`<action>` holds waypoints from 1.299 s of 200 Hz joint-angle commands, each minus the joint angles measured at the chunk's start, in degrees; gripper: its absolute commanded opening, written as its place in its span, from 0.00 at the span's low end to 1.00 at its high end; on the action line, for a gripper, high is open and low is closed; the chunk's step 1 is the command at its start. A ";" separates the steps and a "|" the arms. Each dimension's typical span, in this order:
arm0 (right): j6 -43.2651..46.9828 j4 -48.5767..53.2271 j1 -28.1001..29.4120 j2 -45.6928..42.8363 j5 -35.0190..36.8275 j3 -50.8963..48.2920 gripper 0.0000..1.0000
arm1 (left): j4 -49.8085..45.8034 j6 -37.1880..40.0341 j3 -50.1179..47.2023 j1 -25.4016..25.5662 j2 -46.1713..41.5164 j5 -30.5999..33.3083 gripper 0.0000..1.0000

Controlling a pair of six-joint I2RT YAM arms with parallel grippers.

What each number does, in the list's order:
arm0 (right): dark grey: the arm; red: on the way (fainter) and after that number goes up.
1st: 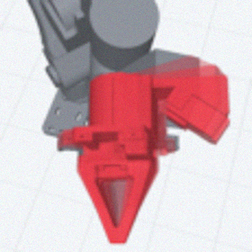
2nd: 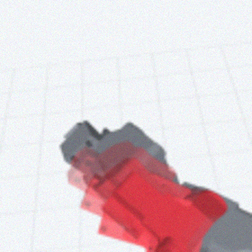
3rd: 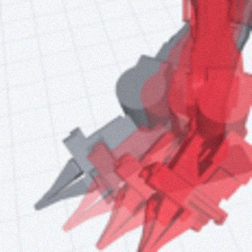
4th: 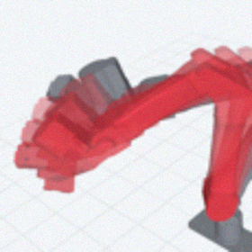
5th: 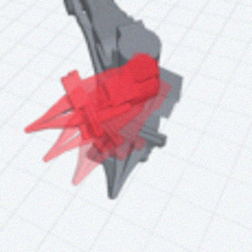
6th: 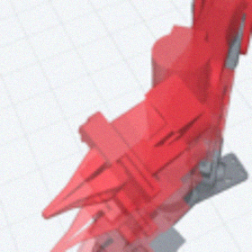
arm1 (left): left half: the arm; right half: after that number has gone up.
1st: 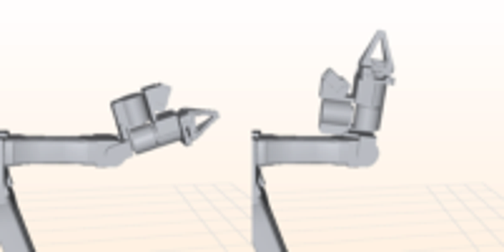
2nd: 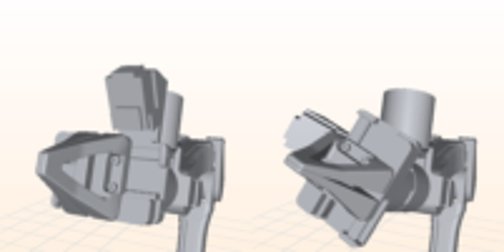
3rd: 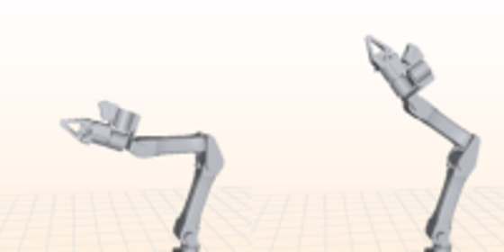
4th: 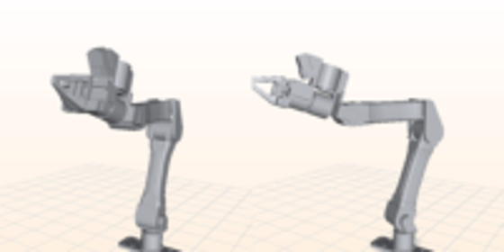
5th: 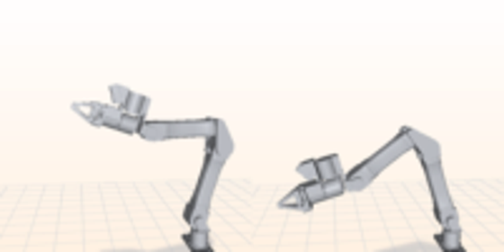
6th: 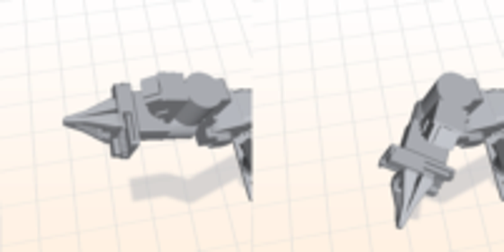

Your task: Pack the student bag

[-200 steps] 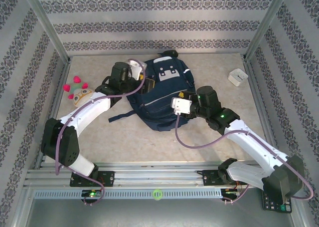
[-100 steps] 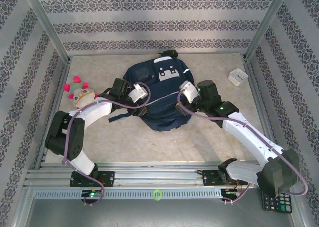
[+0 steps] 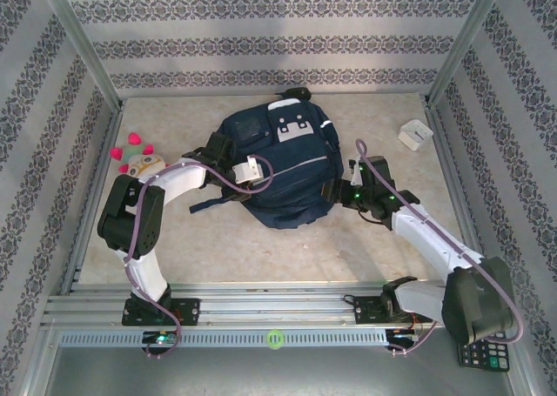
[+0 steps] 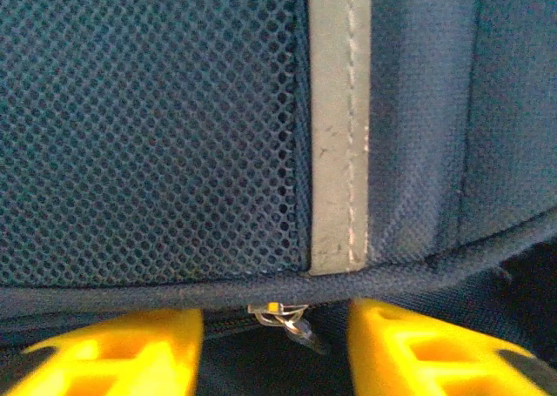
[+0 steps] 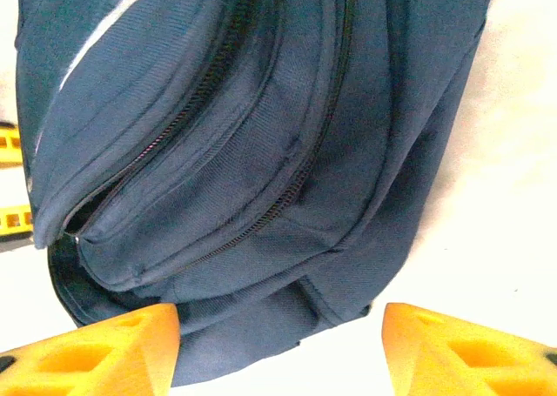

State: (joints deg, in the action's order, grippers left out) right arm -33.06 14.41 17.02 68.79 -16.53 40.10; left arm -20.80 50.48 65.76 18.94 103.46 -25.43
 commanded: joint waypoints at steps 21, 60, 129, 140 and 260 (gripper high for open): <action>-9.57 -10.19 1.14 5.64 -3.63 -1.81 0.52 | -3.55 0.16 -1.10 -0.43 -1.42 -3.73 0.32; -12.70 -14.68 3.01 9.50 -2.11 -3.16 0.41 | -3.29 -3.28 -1.66 -0.40 -2.30 -4.13 0.12; -17.82 -20.83 6.47 12.00 0.84 -4.32 0.31 | -1.19 -10.02 -5.04 -0.25 -6.88 -9.40 0.00; -18.55 -21.88 6.87 12.47 1.14 -4.50 0.30 | -1.00 -10.73 -5.54 0.03 -7.36 -10.82 0.00; -22.18 -27.54 8.39 12.74 1.71 -4.77 0.28 | 8.62 -31.23 -6.81 13.87 -9.56 -14.92 0.14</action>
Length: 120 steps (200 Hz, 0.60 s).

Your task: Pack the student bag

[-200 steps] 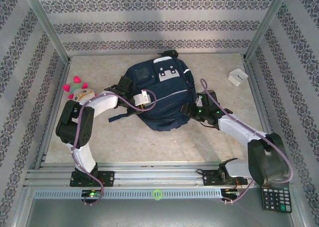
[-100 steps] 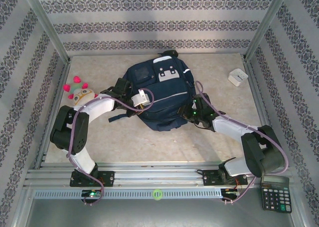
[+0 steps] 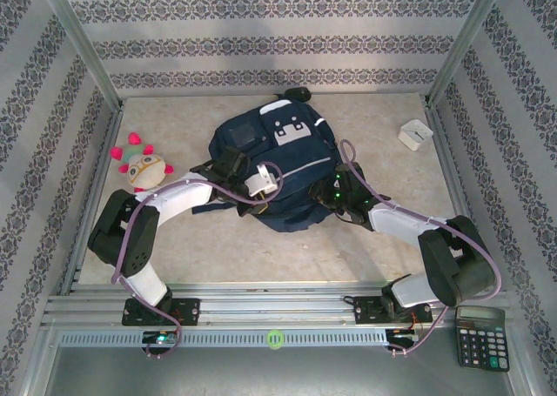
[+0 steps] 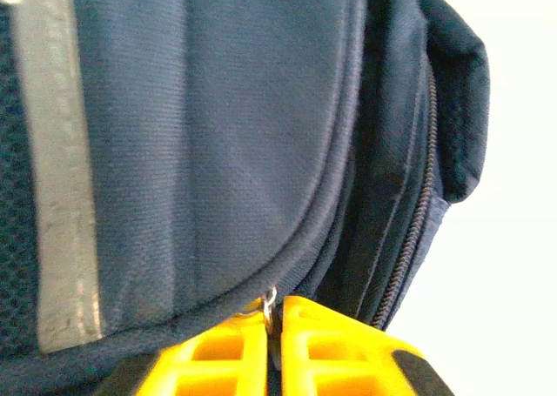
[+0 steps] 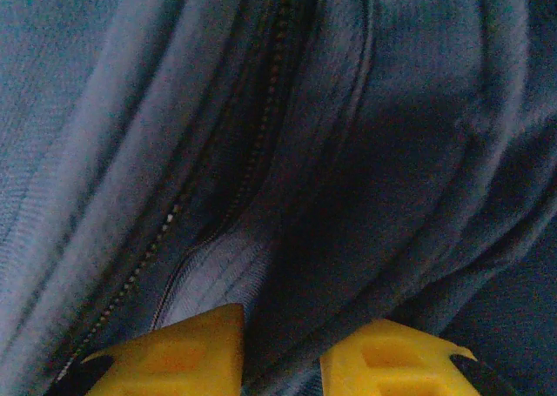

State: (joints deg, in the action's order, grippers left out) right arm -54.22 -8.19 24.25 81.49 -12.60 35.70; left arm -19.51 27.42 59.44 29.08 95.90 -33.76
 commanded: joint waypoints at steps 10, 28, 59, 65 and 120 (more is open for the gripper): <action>-0.55 -4.93 1.02 0.02 -2.96 -0.13 0.29 | 9.80 -10.06 -1.17 4.14 -2.72 -7.61 0.18; 1.03 -3.73 0.00 -1.20 -4.19 -0.17 0.34 | 11.97 -10.99 -2.83 4.06 -5.54 -5.05 0.29; 4.31 1.34 -4.33 -5.03 -7.54 -0.63 0.45 | 6.00 -2.13 -3.77 2.75 -11.84 -0.23 0.60; 4.96 2.63 -5.20 -6.08 -8.04 -0.63 0.45 | 3.96 0.05 -3.39 2.38 -12.79 0.81 0.66; 10.37 16.15 -4.54 -17.11 -6.52 0.63 0.52 | -2.83 21.63 -0.47 -1.88 -14.44 8.83 0.80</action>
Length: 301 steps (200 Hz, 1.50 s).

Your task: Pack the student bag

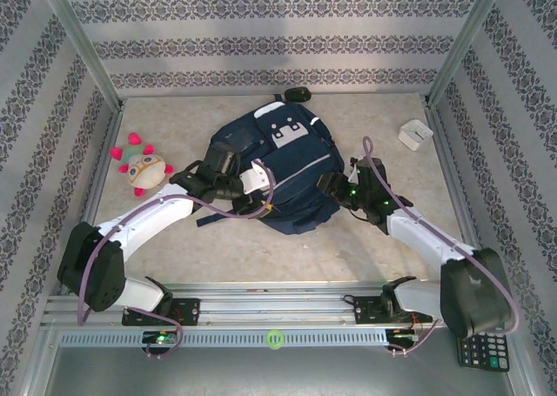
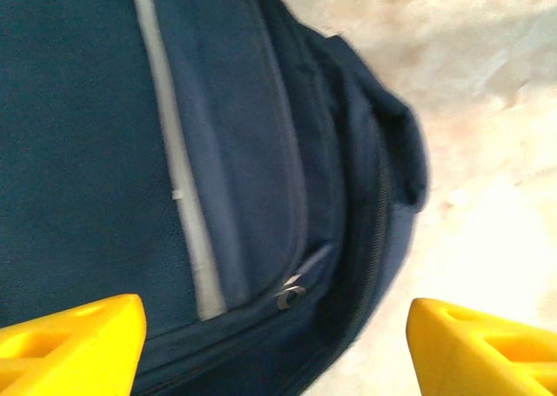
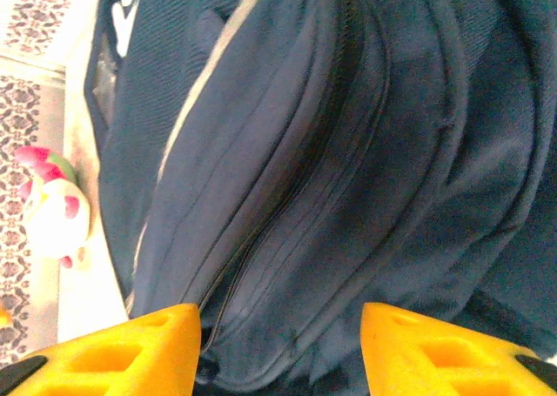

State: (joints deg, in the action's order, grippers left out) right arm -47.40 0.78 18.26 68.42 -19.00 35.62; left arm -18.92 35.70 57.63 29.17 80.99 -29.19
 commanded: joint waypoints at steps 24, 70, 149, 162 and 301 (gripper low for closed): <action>2.24 7.95 3.80 -6.86 0.00 -0.01 0.53 | -3.58 22.20 3.40 -2.28 4.64 7.49 0.80; 0.38 7.34 8.34 -6.91 0.68 1.32 0.54 | 0.83 27.93 6.07 -2.31 12.62 7.34 0.77; 3.67 7.84 21.19 -5.87 14.55 6.94 0.52 | 6.97 14.84 1.84 -2.41 11.13 -1.83 0.04; 4.17 7.75 22.84 -5.50 15.94 7.56 0.52 | 7.29 12.45 1.61 -2.60 10.55 -2.81 0.00; 13.81 7.36 34.39 -4.23 30.61 10.26 0.53 | 11.13 -13.66 8.53 -2.87 13.32 -7.34 0.00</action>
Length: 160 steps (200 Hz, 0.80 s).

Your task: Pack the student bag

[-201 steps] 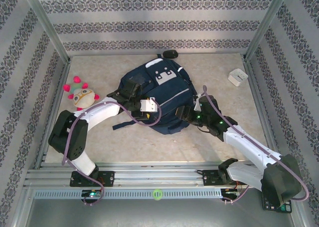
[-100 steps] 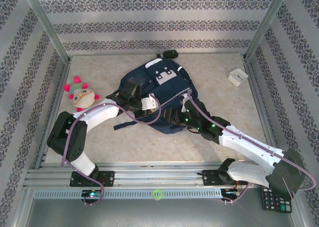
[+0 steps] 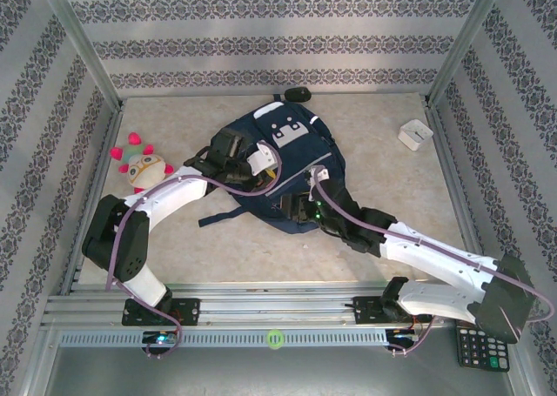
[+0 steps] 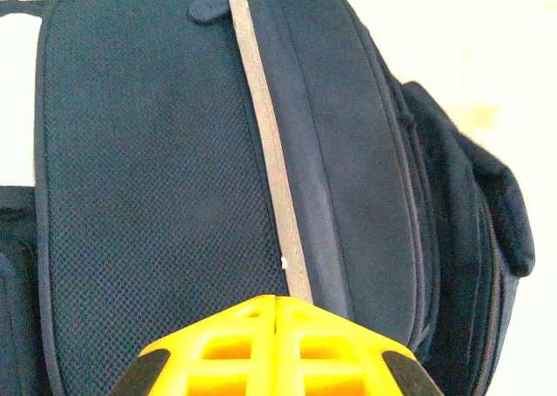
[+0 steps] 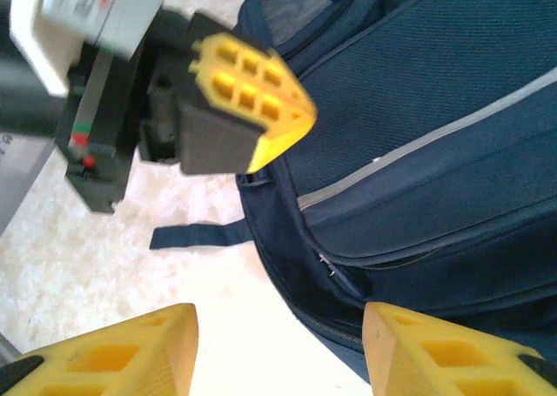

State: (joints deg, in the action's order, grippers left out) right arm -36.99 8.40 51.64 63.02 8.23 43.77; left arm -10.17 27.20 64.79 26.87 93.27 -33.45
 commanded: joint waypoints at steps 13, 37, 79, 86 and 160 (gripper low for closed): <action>2.60 -0.60 1.01 2.12 3.00 2.11 0.53 | 2.29 -5.49 1.53 -0.47 1.03 -3.29 0.00; 0.38 -2.42 1.08 3.83 1.47 2.05 0.53 | 2.44 -6.17 1.32 -0.58 0.86 -3.69 0.00; -7.12 -5.12 0.40 5.65 0.97 1.07 0.55 | 3.74 -7.28 1.12 -0.55 1.19 -4.67 0.00; -10.75 -4.88 -0.79 5.83 -0.16 0.66 0.55 | 4.15 -7.51 1.06 -0.58 1.35 -4.82 0.00; -24.23 -7.90 -6.88 5.51 -7.30 -4.81 0.55 | 3.90 -4.37 0.40 -1.32 0.85 -2.66 0.12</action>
State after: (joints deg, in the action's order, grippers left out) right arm -55.72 0.67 47.53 68.95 4.43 40.64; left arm -7.97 20.51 65.01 26.85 94.24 -37.01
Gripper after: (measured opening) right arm 0.545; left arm 0.040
